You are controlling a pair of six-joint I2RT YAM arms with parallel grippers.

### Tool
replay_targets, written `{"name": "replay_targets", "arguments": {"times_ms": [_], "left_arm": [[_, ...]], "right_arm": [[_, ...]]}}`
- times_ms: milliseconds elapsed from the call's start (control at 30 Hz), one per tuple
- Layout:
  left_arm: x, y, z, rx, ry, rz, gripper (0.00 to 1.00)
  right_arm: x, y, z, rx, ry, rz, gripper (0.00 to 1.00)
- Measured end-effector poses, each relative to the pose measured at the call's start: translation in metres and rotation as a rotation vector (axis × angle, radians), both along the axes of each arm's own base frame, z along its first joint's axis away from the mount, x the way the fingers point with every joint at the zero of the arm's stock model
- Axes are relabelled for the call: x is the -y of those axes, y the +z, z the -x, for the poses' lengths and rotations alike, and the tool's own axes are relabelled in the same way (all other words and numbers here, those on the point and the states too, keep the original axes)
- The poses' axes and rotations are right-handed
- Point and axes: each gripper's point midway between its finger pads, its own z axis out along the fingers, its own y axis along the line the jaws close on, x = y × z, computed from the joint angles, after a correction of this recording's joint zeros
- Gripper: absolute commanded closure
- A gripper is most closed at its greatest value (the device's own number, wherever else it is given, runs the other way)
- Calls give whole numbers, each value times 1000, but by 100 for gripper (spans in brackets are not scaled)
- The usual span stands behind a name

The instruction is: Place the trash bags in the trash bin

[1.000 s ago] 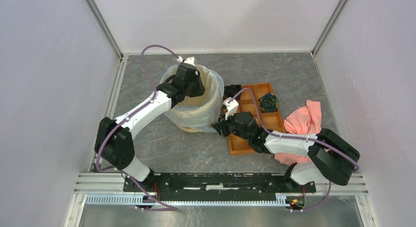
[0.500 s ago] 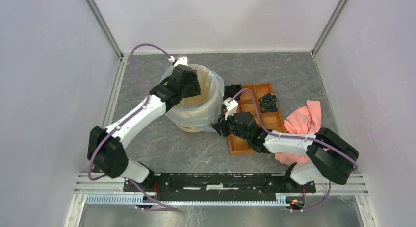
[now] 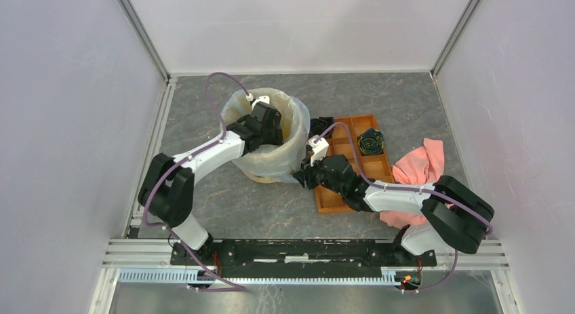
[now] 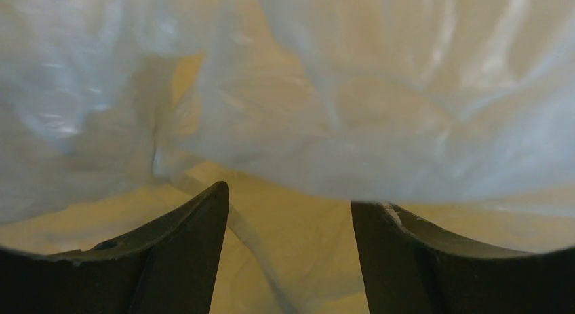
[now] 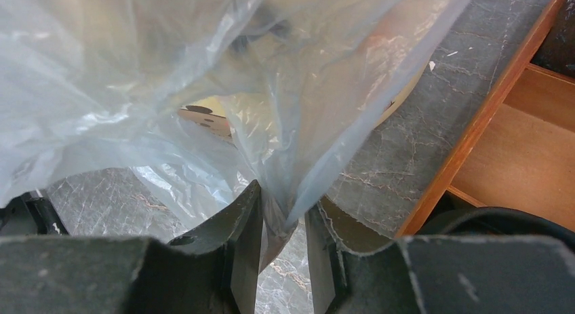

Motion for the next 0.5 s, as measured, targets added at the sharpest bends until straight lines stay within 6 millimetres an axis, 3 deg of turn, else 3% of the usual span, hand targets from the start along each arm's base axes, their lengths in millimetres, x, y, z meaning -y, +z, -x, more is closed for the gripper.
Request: {"name": "replay_targets", "arguments": {"times_ms": [267,500], "left_arm": [[3,-53,0,-78,19,44,19],[2,-41,6,-66,18,69,6]], "right_arm": [[-3,-3,-2,-4,0,4,65],[-3,-2,-3,-1,1,4,59]]}}
